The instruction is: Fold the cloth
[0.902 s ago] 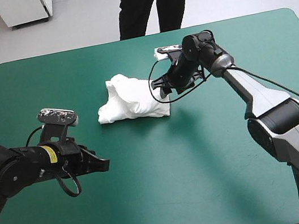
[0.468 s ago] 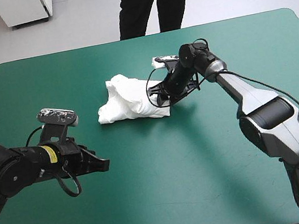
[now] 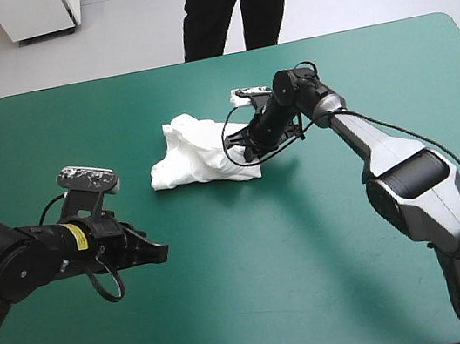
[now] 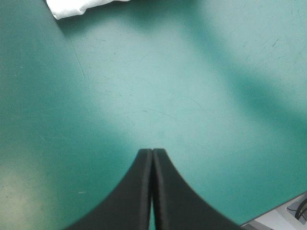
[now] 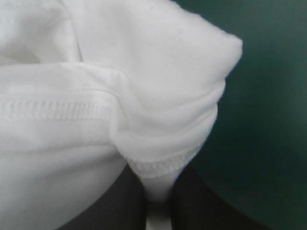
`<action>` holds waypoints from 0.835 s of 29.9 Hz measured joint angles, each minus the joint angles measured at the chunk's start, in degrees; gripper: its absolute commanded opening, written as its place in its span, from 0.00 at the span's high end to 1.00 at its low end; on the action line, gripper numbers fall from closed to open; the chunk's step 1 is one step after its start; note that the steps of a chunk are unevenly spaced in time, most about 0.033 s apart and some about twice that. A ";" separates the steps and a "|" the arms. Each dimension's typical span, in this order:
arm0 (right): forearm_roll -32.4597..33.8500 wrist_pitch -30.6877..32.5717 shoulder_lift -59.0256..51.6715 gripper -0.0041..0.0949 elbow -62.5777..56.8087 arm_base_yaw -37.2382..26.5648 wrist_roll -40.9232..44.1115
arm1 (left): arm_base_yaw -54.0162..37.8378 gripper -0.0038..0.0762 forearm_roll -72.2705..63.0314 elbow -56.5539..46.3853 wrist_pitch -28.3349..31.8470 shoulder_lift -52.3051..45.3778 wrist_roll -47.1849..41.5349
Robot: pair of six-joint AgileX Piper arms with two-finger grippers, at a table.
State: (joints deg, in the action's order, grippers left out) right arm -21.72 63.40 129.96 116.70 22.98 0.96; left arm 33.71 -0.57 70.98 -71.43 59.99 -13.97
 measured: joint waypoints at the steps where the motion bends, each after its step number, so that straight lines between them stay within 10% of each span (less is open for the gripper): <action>1: 0.37 0.10 0.00 0.98 0.04 0.00 0.33 | 0.00 0.96 0.00 0.00 0.00 0.00 -0.15; 15: 3.98 -9.73 -11.15 0.98 -20.66 -5.67 0.42 | 0.00 0.96 -2.55 0.00 0.00 0.00 -1.24; 25: 11.28 -17.90 -27.81 0.98 -45.08 -20.91 -0.28 | 0.00 0.96 -2.59 0.00 0.00 0.00 -1.24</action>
State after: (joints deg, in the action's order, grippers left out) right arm -10.44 45.50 102.15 71.62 2.08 0.68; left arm 33.71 -3.17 70.98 -71.43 59.99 -15.21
